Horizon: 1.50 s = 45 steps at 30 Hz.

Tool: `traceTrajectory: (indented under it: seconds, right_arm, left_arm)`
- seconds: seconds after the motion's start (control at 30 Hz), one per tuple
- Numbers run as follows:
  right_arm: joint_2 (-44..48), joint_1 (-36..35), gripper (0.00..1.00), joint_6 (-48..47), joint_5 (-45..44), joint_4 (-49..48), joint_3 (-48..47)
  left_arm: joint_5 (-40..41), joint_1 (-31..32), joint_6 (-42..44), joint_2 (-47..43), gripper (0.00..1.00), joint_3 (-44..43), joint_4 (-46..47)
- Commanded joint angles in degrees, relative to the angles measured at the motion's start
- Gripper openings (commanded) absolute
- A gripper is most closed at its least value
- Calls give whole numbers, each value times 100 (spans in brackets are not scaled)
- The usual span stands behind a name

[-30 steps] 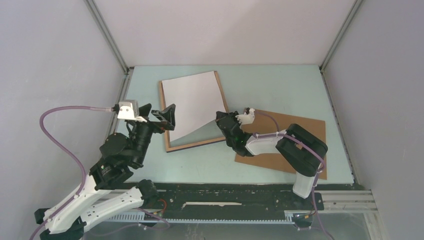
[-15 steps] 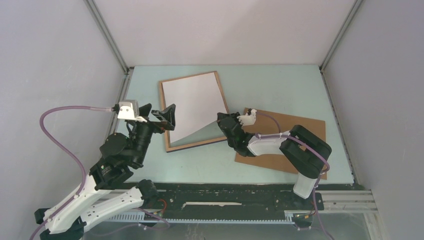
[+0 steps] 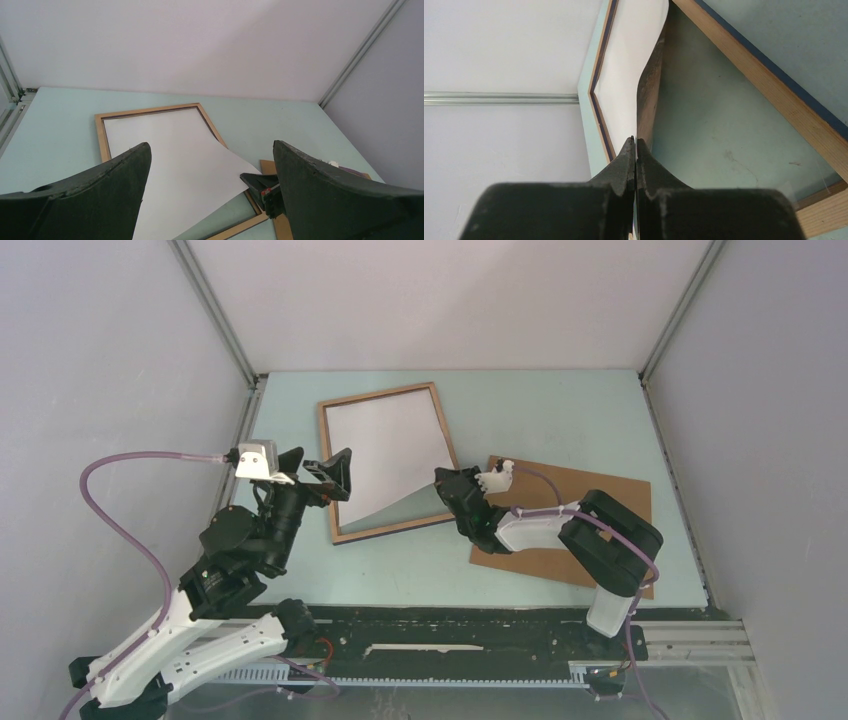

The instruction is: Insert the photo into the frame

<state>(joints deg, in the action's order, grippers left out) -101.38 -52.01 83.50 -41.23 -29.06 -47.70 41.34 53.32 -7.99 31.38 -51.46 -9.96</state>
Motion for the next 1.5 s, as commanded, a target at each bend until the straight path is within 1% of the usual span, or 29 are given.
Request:
traceTrajectory:
  seconds: [0.0, 0.2, 0.27, 0.33, 0.37, 0.4, 0.43, 0.5, 0.57, 0.6, 0.73, 0.8, 0.9, 0.93, 1.0, 1.07, 1.13, 1.2, 1.33, 1.47]
  right_arm:
    - [-129, 82, 0, 26, -142, -318, 7]
    - [-275, 154, 4, 11, -40, -438, 7]
    - [-274, 159, 9, 10, 9, -405, 7]
    - [-237, 178, 26, -96, 80, -376, 8]
    - [-205, 185, 37, -113, 107, -271, -6]
    - [-159, 190, 49, -92, 124, -39, -68]
    - [-102, 199, 55, -63, 150, 331, -169]
    - [2, 212, 70, -110, 209, 1059, -402]
    - [90, 243, 81, -137, 321, 1877, -646]
    - [121, 278, 85, -171, 439, 2173, -723]
    - [322, 408, 92, -553, 1098, 2767, -771]
    - [479, 502, 93, -797, 1425, 3258, -783]
    - [819, 581, 94, -1466, 1704, 3905, -763]
    - [988, 598, 93, -1848, 1740, 4073, -740]
    - [1297, 673, 92, -2623, 2048, 4157, -657]
    - [1692, 781, 94, -3063, 2282, 4440, -545]
    - [2002, 902, 94, -3630, 2691, 4429, -391]
    - [2229, 999, 94, -4027, 2873, 4544, -274]
    - [2415, 1336, 94, -4317, 3149, 4788, -144]
    - [2571, 1685, 96, -4644, 3435, 4875, -16]
  left_arm:
    - [-49, -43, 25, 51, 100, 75, 152]
    - [-47, -45, 25, 63, 100, 76, 152]
    - [-56, -45, 25, 75, 99, 75, 152]
    - [-54, -49, 25, 94, 99, 75, 152]
    - [-56, -50, 25, 100, 100, 79, 152]
    - [-56, -50, 25, 99, 100, 75, 150]
    - [-56, -50, 25, 111, 100, 75, 152]
    - [-58, -47, 25, 114, 100, 76, 152]
    - [-50, -48, 25, 115, 99, 75, 156]
    - [-48, -50, 25, 108, 99, 80, 148]
    - [-83, -49, -8, 117, 100, 84, 150]
    - [-106, -50, -10, 139, 99, 84, 144]
    - [-84, -46, -10, 173, 99, 84, 143]
    - [-68, -43, -14, 180, 99, 84, 145]
    - [-56, -50, -10, 202, 99, 84, 145]
    - [-64, -45, -10, 243, 99, 75, 128]
    - [-69, -50, -18, 291, 99, 67, 117]
    - [-77, -44, -25, 365, 99, 67, 93]
    - [-164, -49, -105, 572, 100, 31, 2]
    - [-632, -45, 108, 969, 100, -38, -65]
